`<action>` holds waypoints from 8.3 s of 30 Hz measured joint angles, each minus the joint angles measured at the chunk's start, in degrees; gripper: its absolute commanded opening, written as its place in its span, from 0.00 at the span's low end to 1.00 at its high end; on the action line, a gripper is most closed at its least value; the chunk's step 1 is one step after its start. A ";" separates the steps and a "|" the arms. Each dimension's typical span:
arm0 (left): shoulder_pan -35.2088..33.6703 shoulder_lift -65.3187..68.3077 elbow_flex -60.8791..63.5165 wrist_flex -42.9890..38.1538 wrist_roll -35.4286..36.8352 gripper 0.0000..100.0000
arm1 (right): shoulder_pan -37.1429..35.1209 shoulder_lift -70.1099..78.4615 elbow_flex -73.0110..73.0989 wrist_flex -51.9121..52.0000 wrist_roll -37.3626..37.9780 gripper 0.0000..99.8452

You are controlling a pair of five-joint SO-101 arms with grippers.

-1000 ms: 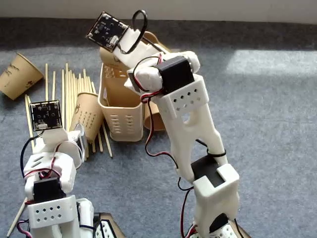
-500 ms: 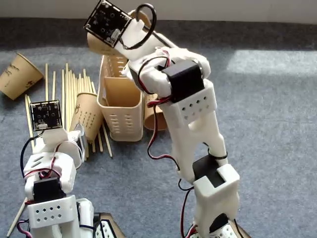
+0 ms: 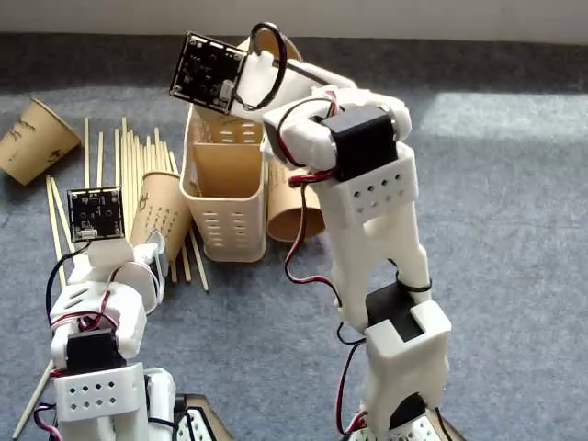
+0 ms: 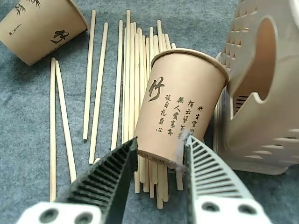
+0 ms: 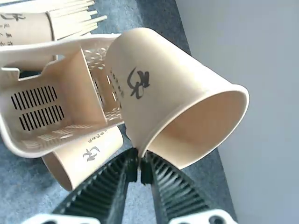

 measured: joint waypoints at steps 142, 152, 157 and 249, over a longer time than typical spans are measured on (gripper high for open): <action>-21.63 141.01 -142.33 15.91 -26.55 0.27 | 37.71 -87.91 153.58 -40.35 -34.81 0.25; -25.93 137.23 -142.33 42.46 -24.09 0.27 | 37.45 -87.91 153.58 -40.35 -34.81 0.25; -25.14 129.58 -142.33 37.19 -15.65 0.27 | 37.45 -87.91 153.58 -40.35 -34.81 0.25; -32.09 140.13 -142.42 18.99 -18.81 0.23 | 35.43 -87.91 153.58 -40.35 -34.81 0.25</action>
